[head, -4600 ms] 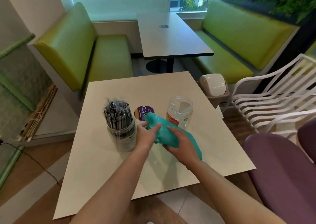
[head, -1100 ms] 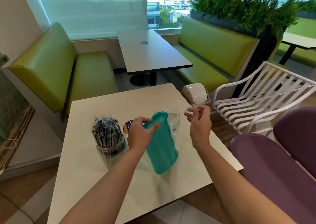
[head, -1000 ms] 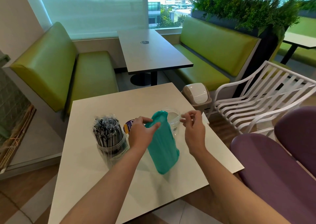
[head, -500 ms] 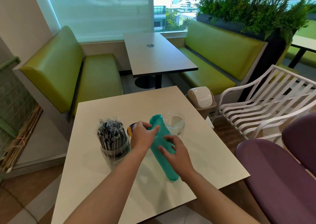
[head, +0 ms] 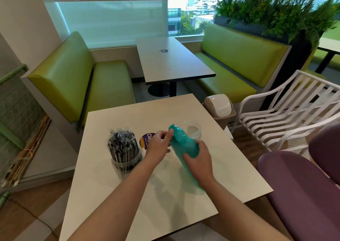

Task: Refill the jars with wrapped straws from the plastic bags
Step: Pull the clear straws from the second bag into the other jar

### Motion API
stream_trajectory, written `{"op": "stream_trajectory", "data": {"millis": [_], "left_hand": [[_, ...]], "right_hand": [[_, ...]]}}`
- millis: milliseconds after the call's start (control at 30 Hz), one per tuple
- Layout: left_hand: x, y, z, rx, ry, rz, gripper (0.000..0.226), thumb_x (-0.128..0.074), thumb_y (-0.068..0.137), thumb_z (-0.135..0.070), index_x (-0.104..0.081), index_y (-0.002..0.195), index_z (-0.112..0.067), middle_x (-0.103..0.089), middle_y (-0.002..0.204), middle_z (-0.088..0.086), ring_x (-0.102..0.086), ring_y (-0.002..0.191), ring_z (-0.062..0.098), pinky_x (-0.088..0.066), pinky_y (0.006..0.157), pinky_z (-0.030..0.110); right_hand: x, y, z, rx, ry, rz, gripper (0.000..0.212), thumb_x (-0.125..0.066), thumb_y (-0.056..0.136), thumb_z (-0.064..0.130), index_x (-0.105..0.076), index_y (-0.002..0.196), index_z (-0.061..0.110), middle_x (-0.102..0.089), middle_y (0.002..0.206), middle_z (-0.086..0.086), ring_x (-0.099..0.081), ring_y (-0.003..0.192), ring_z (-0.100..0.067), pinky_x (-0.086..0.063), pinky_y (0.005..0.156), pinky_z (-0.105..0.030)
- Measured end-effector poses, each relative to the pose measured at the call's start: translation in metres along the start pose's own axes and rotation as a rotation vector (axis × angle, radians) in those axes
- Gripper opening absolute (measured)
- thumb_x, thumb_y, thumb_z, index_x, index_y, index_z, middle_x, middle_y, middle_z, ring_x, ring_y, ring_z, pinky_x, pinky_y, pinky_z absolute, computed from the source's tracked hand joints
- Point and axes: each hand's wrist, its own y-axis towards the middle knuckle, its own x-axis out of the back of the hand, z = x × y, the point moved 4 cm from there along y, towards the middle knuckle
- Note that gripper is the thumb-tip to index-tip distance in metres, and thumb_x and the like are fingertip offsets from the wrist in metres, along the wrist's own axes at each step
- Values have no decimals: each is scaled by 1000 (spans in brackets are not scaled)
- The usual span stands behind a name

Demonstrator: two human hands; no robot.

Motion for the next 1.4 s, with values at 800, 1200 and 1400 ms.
{"op": "stream_trajectory", "data": {"millis": [800,1200,1400], "left_hand": [[-24,-16,18,118,181,739,68,-92,61,-30,-64,122,-26,-69,120,-9,-63,115,11,-48,104,38],[-4,-6,27,101,320,331,55,-89,66,-34,-56,110,-32,-65,102,-18,-62,92,1,-57,74,25],[-6,-6,27,56,380,341,58,-82,76,-35,-53,125,-28,-65,118,-11,-61,96,5,-51,73,19]], "right_hand": [[33,34,5,-308,456,111,18,-40,50,12,-43,68,11,-40,68,-4,-36,64,-15,-29,58,-30],[30,38,9,-179,321,80,30,-42,82,5,-66,98,11,-65,96,-4,-54,89,-14,-44,73,-25],[32,41,17,-149,255,143,28,-58,94,33,-67,97,6,-64,92,-1,-56,88,-14,-43,72,-22]]}}
